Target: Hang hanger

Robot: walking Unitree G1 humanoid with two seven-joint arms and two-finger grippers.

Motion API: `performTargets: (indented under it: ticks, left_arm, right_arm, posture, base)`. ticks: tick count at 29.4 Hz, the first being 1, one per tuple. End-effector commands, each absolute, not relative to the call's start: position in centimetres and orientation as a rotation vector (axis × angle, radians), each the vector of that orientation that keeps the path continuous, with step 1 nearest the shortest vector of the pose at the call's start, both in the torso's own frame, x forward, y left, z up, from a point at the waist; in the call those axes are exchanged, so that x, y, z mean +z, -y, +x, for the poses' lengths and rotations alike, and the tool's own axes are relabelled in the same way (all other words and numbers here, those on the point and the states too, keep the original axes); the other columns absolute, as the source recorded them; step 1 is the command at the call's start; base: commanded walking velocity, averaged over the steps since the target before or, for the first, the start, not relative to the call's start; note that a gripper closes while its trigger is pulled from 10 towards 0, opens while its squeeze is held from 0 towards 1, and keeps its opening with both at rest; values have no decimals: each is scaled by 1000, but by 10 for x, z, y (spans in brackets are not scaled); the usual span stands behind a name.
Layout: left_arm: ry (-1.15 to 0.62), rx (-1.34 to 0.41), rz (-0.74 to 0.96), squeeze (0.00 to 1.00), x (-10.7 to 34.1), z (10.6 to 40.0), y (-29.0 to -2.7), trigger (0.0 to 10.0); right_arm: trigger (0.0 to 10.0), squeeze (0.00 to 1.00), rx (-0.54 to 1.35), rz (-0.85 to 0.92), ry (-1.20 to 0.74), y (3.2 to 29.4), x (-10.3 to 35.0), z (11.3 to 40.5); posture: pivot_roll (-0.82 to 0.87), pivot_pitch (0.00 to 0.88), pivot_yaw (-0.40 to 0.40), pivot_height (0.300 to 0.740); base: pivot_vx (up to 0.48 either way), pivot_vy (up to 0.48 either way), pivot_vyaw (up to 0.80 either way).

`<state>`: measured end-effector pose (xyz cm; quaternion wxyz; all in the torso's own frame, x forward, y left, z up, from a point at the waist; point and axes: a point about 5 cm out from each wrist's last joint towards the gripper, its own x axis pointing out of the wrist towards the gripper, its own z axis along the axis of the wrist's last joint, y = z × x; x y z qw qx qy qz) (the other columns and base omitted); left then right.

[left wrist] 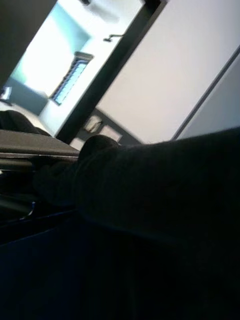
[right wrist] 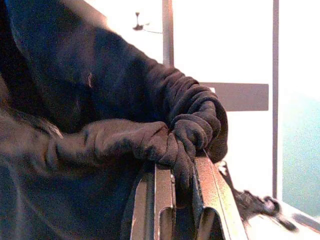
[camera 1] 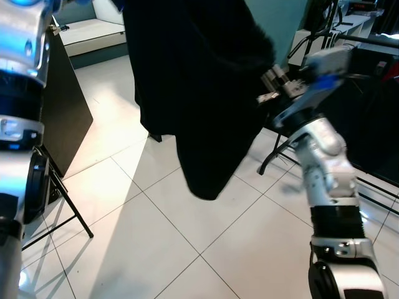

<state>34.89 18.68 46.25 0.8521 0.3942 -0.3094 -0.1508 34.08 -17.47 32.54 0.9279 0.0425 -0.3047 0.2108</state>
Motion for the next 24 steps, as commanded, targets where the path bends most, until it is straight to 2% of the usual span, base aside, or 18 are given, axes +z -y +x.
performTargets:
  ticks: [1,4,9,15,24]
  left_arm:
    - [630,-306,850,0,460,346,-201,0]
    - [539,-351,889,0,440,347,-214,0]
    - [465,-356,938,0,423,347,-224,0]
    - [388,-324,1038,0,407,346,-234,0]
    - [337,-332,1081,0,394,347,-235,0]
  right_arm:
    - [0,0,471,124,691,180,343,334]
    - [0,0,495,160,737,199,356,327]
    - [0,0,529,161,753,208,362,321]
    - [0,0,595,159,749,206,365,317]
    - [0,0,661,154,754,198,372,314]
  posture:
    - [63,0,73,735]
    - [60,0,70,735]
    - [59,0,62,735]
    - [62,0,54,735]
    - [62,0,53,735]
  base:
    - [0,0,0]
    - [0,0,0]
    - [0,0,0]
    - [0,0,0]
    - [0,0,0]
